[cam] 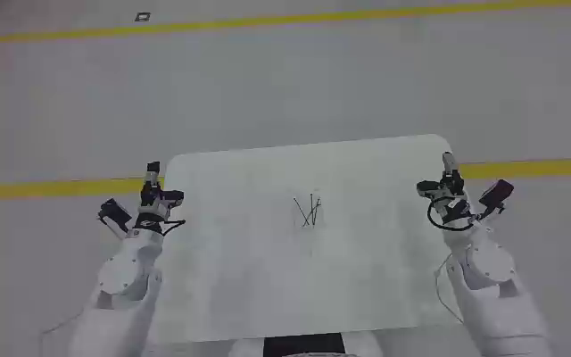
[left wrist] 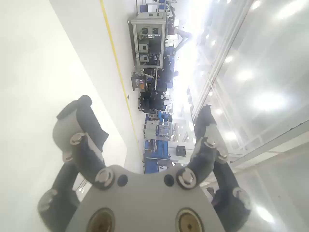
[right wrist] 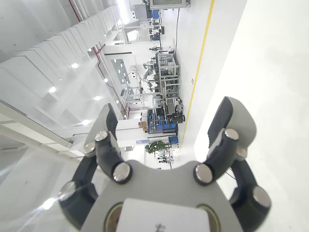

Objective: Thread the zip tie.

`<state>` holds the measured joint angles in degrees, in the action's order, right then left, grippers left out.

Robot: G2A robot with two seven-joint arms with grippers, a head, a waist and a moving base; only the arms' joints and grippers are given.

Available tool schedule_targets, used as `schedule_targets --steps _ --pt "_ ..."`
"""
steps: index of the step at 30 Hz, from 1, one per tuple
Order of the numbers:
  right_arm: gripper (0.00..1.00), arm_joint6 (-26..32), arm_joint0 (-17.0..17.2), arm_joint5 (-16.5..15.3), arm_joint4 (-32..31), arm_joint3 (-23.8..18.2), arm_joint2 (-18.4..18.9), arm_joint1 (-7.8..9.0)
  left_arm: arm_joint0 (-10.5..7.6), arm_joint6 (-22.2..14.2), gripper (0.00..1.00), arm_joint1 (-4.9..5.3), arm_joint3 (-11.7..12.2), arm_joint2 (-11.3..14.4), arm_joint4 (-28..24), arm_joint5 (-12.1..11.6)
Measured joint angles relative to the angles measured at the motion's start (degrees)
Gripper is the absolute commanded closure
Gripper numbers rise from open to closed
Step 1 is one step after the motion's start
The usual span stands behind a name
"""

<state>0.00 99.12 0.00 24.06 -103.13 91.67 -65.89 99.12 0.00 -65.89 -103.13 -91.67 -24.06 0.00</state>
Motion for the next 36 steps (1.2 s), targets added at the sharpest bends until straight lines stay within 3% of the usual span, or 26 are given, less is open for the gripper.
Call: schedule_targets --steps 1,2,3,4,5,6,7,8,9,10,11,12,13,14,15,16,17,18,19,25,31,36 --pt "0.22 0.0 0.0 0.0 0.0 0.0 0.0 0.0 0.0 0.0 0.0 0.0 0.0 0.0 0.0 0.0" --pt "0.22 0.0 0.0 0.0 0.0 0.0 0.0 0.0 0.0 0.0 0.22 0.0 0.0 0.0 0.0 0.0" --pt "0.0 0.0 0.0 0.0 0.0 0.0 0.0 0.0 0.0 0.0 0.22 0.0 0.0 0.0 0.0 0.0" --pt "0.22 0.0 0.0 0.0 0.0 0.0 0.0 0.0 0.0 0.0 0.0 0.0 0.0 0.0 0.0 0.0" --pt "0.22 0.0 0.0 0.0 0.0 0.0 0.0 0.0 0.0 0.0 0.0 0.0 0.0 0.0 0.0 0.0" --pt "0.22 0.0 0.0 0.0 0.0 0.0 0.0 0.0 0.0 0.0 0.22 0.0 0.0 0.0 0.0 0.0" --pt "0.0 0.0 0.0 0.0 0.0 0.0 0.0 0.0 0.0 0.0 0.0 0.0 0.0 0.0 0.0 0.0" --pt "0.22 0.0 0.0 0.0 0.0 0.0 0.0 0.0 0.0 0.0 0.0 0.0 0.0 0.0 0.0 0.0" --pt "0.22 0.0 0.0 0.0 0.0 0.0 0.0 0.0 0.0 0.0 0.22 0.0 0.0 0.0 0.0 0.0" --pt "0.0 0.0 0.0 0.0 0.0 0.0 0.0 0.0 0.0 0.0 0.22 0.0 0.0 0.0 0.0 0.0" --pt "0.22 0.0 0.0 0.0 0.0 0.0 0.0 0.0 0.0 0.0 0.0 0.0 0.0 0.0 0.0 0.0" --pt "0.0 0.0 0.0 0.0 0.0 0.0 0.0 0.0 0.0 0.0 0.0 0.0 0.0 0.0 0.0 0.0" --pt "0.22 0.0 0.0 0.0 0.0 0.0 0.0 0.0 0.0 0.0 0.0 0.0 0.0 0.0 0.0 0.0" --pt "0.0 0.0 0.0 0.0 0.0 0.0 0.0 0.0 0.0 0.0 0.0 0.0 0.0 0.0 0.0 0.0" --pt "0.22 0.0 0.0 0.0 0.0 0.0 0.0 0.0 0.0 0.0 0.0 0.0 0.0 0.0 0.0 0.0" --pt "0.0 0.0 0.0 0.0 0.0 0.0 0.0 0.0 0.0 0.0 0.22 0.0 0.0 0.0 0.0 0.0" --pt "0.0 0.0 0.0 0.0 0.0 0.0 0.0 0.0 0.0 0.0 0.22 0.0 0.0 0.0 0.0 0.0" --pt "0.22 0.0 0.0 0.0 0.0 0.0 0.0 0.0 0.0 0.0 0.22 0.0 0.0 0.0 0.0 0.0" --pt "0.0 0.0 0.0 0.0 0.0 0.0 0.0 0.0 0.0 0.0 0.0 0.0 0.0 0.0 0.0 0.0" --pt "0.0 0.0 0.0 0.0 0.0 0.0 0.0 0.0 0.07 -0.66 0.0 -0.04 -1.94 1.17 3.26 -0.32" --pt "0.0 0.0 0.0 0.0 0.0 0.0 0.0 0.0 -0.69 -3.41 0.0 0.07 -3.93 4.36 11.21 3.81" --pt "0.0 0.0 0.0 0.0 0.0 0.0 0.0 0.0 -0.74 -3.49 0.0 0.06 -3.94 4.48 11.25 3.92"
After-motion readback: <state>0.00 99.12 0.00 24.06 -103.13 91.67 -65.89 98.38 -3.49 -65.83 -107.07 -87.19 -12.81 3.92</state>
